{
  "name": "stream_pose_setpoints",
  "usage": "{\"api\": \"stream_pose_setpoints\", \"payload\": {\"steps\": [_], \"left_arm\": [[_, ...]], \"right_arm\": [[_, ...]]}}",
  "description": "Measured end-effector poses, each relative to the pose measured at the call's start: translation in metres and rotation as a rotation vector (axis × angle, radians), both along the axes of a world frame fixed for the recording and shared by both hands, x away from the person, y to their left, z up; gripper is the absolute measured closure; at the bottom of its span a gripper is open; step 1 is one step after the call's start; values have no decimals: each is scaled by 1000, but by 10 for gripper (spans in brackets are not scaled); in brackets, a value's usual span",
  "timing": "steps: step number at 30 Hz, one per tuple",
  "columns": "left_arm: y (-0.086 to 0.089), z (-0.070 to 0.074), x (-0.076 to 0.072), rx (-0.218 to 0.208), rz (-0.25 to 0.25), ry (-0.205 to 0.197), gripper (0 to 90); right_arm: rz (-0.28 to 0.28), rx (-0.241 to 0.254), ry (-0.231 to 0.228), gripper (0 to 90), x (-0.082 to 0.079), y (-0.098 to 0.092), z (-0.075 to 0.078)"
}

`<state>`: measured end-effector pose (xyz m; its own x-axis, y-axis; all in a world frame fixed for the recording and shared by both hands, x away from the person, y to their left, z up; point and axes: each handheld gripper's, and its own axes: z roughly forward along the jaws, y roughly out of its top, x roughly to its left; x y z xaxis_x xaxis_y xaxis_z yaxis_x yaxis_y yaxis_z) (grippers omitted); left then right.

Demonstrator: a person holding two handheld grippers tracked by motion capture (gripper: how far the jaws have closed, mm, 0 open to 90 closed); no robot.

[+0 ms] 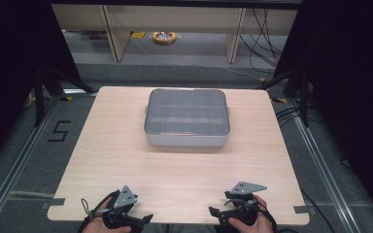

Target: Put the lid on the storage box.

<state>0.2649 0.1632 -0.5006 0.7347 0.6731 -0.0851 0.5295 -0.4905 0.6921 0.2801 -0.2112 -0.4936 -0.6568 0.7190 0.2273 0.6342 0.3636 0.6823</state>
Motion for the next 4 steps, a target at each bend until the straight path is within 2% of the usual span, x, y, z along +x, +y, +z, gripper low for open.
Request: {"api": "stream_pose_setpoints", "payload": {"steps": [1,2,3,4], "left_arm": [[0,-1,0,-2,9,0,160],[0,0,1,13,0,-3,160],[0,-1,0,-4,9,0,160],[0,-1,0,-4,9,0,160]], "right_arm": [[-13,10,15,166,-1,1,0],[3,-9,-15,166,1,-1,0],[14,14,8,166,1,0,-1],[0,11,23,166,1,0,-1]]}}
